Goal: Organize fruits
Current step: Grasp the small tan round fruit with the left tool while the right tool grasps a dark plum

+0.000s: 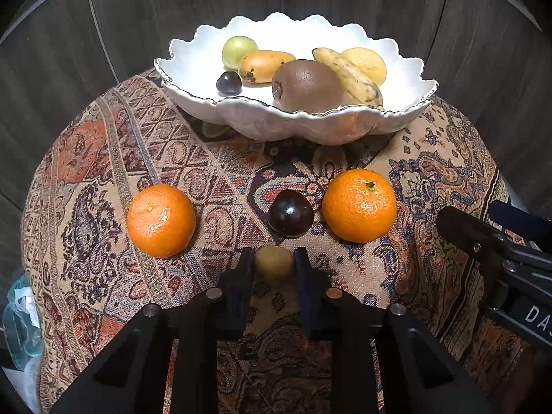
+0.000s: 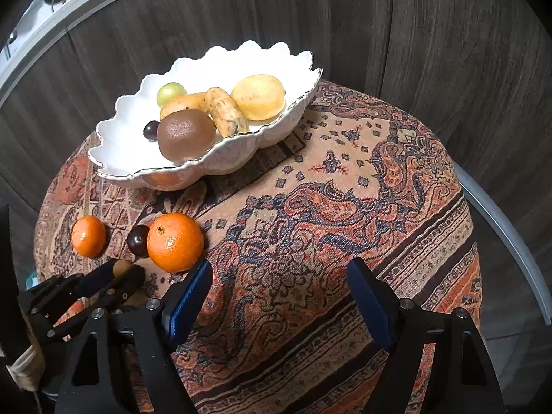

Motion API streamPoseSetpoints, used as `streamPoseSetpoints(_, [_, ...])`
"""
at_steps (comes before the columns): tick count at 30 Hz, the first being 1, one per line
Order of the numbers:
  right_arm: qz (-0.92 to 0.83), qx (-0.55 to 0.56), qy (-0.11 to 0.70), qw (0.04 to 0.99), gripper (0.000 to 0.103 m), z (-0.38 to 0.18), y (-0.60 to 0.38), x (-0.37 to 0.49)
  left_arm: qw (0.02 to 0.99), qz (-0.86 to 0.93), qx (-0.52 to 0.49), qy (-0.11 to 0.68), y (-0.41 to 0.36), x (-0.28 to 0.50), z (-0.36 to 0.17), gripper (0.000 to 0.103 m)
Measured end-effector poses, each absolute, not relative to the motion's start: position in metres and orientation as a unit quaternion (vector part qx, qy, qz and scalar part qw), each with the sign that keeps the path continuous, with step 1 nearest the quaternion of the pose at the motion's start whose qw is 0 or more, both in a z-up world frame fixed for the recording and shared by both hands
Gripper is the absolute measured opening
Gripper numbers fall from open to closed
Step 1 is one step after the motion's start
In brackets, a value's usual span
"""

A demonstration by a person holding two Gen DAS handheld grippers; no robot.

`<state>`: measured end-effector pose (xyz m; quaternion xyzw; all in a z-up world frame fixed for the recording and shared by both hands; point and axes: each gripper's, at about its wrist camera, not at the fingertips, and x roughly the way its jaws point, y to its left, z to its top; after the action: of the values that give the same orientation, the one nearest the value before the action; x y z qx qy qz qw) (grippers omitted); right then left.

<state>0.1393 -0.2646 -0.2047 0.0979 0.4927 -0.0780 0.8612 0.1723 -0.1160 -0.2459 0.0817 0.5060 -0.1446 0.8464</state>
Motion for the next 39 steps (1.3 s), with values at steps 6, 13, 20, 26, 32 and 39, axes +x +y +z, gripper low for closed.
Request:
streamPoseSetpoints(6, [-0.075, 0.09, 0.49, 0.864, 0.081, -0.202, -0.26, 0.14, 0.85, -0.137, 0.074, 0.503, -0.108, 0.167, -0.241, 0.023])
streamPoseSetpoints(13, [-0.064, 0.071, 0.491, 0.866, 0.081, -0.197, -0.245, 0.142, 0.855, -0.118, 0.059, 0.502, -0.084, 0.161, -0.231, 0.023])
streamPoseSetpoints(20, [-0.036, 0.038, 0.48, 0.876, 0.081, -0.186, -0.216, 0.147, 0.866, -0.094, 0.053, 0.489, -0.054, 0.155, -0.216, 0.023])
streamPoseSetpoints(26, [0.006, 0.008, 0.475, 0.88, 0.081, -0.179, -0.183, 0.161, 0.877, -0.062, 0.039, 0.475, -0.023, 0.159, -0.207, 0.023])
streamPoseSetpoints(32, [0.063, -0.002, 0.493, 0.868, 0.076, -0.187, -0.152, 0.182, 0.88, -0.035, 0.024, 0.474, -0.001, 0.166, -0.207, 0.023])
streamPoseSetpoints(39, [0.077, -0.047, 0.525, 0.846, 0.062, -0.205, -0.13, 0.201, 0.877, -0.026, 0.005, 0.48, 0.013, 0.176, -0.213, 0.023])
